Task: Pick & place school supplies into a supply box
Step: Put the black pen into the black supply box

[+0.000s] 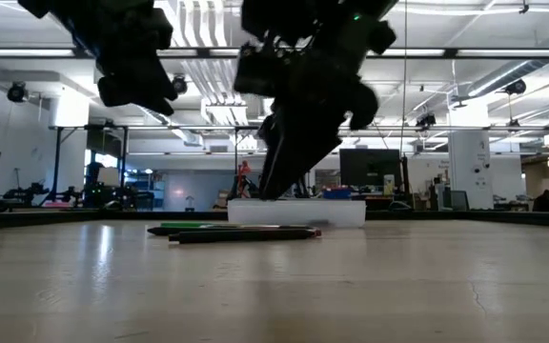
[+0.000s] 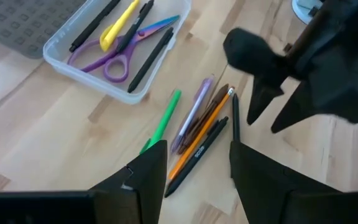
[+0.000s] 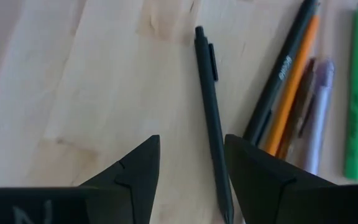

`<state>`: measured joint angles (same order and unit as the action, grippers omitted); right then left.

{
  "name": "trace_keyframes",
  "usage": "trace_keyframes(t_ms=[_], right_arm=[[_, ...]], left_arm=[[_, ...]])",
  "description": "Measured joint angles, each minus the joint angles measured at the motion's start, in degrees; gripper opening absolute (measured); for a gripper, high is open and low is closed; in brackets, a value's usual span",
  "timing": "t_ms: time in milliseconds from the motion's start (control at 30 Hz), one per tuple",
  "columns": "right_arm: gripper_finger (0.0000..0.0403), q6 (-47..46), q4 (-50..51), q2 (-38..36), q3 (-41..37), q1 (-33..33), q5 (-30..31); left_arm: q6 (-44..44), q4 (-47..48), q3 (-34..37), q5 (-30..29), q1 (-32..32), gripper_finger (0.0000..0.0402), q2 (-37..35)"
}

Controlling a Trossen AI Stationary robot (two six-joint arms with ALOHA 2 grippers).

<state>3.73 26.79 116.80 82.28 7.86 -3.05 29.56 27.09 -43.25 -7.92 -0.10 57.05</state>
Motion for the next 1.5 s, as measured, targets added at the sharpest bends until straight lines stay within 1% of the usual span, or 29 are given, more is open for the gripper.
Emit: trace_keyframes(t_ms=[133, 367, 700, 800, 1067, 1167, 1300, 1500], right_arm=[[0.0171, 0.35, 0.52, 2.94, 2.77, -0.04, 0.00], [0.0168, 0.39, 0.95, 5.65, 3.46, -0.13, -0.01], [0.0124, -1.61, 1.32, 5.84, 2.79, -1.61, 0.07], [0.0117, -1.25, 1.47, 6.10, 2.47, -2.44, 0.39], [0.0130, 0.25, 1.69, 6.20, 2.20, -2.84, 0.13], [0.0129, 1.05, 1.11, 6.14, 1.27, -2.84, 0.41], [0.0105, 0.72, 1.98, 5.91, 0.23, -2.71, 4.81], [0.0040, 0.98, 3.90, 5.76, -0.13, -2.75, 5.30]], left_arm=[[0.02, 0.40, 1.40, -0.01, 0.00, 0.0159, -1.40], [0.02, 1.07, 1.86, 0.01, 0.00, 0.0159, -1.08], [-0.39, 0.96, 1.86, 0.01, 0.02, 0.0159, -1.11], [-0.44, 0.96, 1.86, 0.01, 0.02, 0.0159, -1.11], [-0.11, 0.96, 1.86, 0.04, 0.01, 0.0159, -1.11], [-0.11, 0.96, 1.86, 0.04, 0.01, 0.0159, -1.11], [-0.09, 0.96, 1.86, 0.04, 0.02, 0.0159, -1.11], [0.79, 0.96, 1.86, 0.04, 0.02, 0.0159, -1.11]])
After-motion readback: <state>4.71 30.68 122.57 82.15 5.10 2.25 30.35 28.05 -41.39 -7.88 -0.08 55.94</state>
